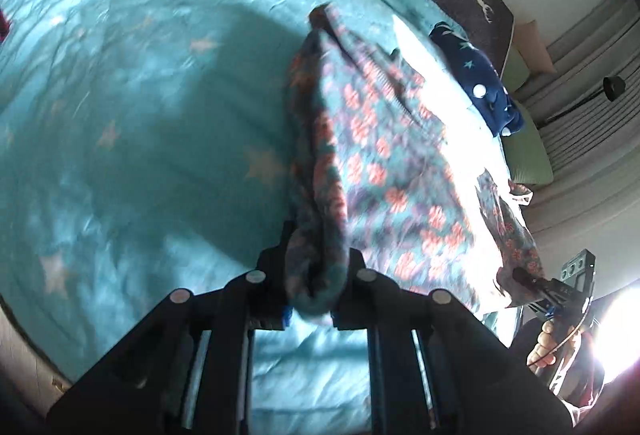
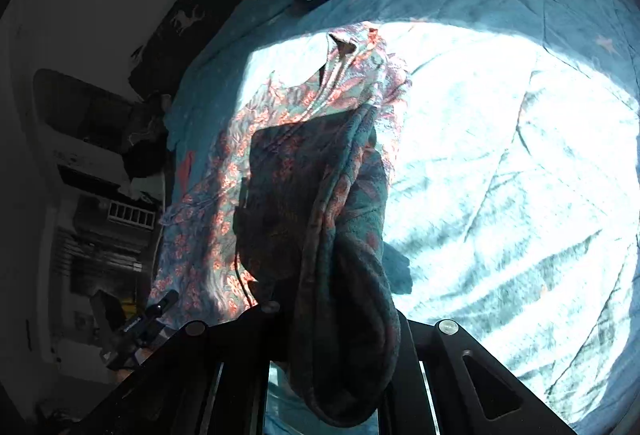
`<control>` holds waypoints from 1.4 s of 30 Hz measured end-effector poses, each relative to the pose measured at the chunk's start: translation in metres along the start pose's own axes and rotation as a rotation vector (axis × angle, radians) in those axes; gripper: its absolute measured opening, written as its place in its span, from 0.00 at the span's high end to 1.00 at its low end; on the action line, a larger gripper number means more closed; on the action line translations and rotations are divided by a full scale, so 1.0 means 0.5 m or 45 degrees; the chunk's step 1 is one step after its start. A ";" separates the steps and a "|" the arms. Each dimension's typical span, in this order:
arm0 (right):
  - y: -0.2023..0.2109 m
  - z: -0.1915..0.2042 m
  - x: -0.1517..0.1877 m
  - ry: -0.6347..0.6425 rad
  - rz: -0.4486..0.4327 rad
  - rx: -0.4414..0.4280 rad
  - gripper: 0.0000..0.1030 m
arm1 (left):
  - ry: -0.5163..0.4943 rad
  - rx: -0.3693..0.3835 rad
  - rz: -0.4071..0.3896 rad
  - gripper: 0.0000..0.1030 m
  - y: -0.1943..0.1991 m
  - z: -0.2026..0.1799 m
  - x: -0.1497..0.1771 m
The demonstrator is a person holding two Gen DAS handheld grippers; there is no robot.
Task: Fold small clothes
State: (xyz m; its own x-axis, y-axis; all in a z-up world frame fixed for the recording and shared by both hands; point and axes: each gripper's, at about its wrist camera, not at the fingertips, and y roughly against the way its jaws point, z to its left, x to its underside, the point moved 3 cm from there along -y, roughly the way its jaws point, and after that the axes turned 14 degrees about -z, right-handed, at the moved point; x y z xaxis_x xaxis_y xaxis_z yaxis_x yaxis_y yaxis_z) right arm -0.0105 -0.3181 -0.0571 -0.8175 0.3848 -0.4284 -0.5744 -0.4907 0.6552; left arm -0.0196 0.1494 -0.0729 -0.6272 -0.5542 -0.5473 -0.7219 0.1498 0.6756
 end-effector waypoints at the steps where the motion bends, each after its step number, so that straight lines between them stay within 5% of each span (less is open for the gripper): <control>1: -0.004 -0.006 0.005 0.015 0.008 0.047 0.82 | 0.003 -0.014 -0.007 0.83 0.009 0.000 0.004; 4: 0.033 -0.026 0.007 0.076 -0.044 0.188 0.69 | -0.056 -0.103 -0.075 0.78 0.052 0.008 -0.011; 7: 0.080 -0.037 -0.022 0.132 -0.174 0.298 0.68 | -0.155 -0.245 -0.217 0.78 0.098 0.012 -0.049; 11: 0.100 -0.011 -0.074 0.204 -0.288 0.334 0.68 | -0.234 -0.168 -0.342 0.78 0.113 -0.036 -0.103; 15: -0.006 0.093 -0.121 0.306 -0.267 0.208 0.68 | -0.294 -0.028 -0.283 0.78 0.042 -0.114 -0.128; 19: -0.093 0.186 -0.107 0.505 -0.199 0.171 0.68 | -0.393 0.013 -0.167 0.78 -0.035 -0.160 -0.110; 25: -0.194 0.199 -0.083 0.721 -0.083 0.305 0.68 | -0.445 -0.025 -0.013 0.78 -0.111 -0.158 -0.099; 31: -0.235 0.177 -0.115 0.710 -0.057 0.319 0.68 | -0.485 -0.060 0.010 0.78 -0.156 -0.164 -0.128; 37: -0.262 0.200 -0.183 0.703 -0.140 0.258 0.68 | -0.394 -0.058 -0.109 0.78 -0.206 -0.194 -0.221; 42: -0.251 0.177 -0.288 0.417 -0.266 0.159 0.68 | -0.338 -0.109 -0.275 0.77 -0.205 -0.206 -0.288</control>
State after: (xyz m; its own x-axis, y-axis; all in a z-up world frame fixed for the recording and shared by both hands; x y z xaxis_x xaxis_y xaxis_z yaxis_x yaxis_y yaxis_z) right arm 0.1832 -0.2425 -0.0225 -0.6657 0.1872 -0.7223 -0.7363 -0.3219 0.5952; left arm 0.1747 0.1293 -0.0122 -0.5247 -0.3318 -0.7839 -0.8263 -0.0229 0.5628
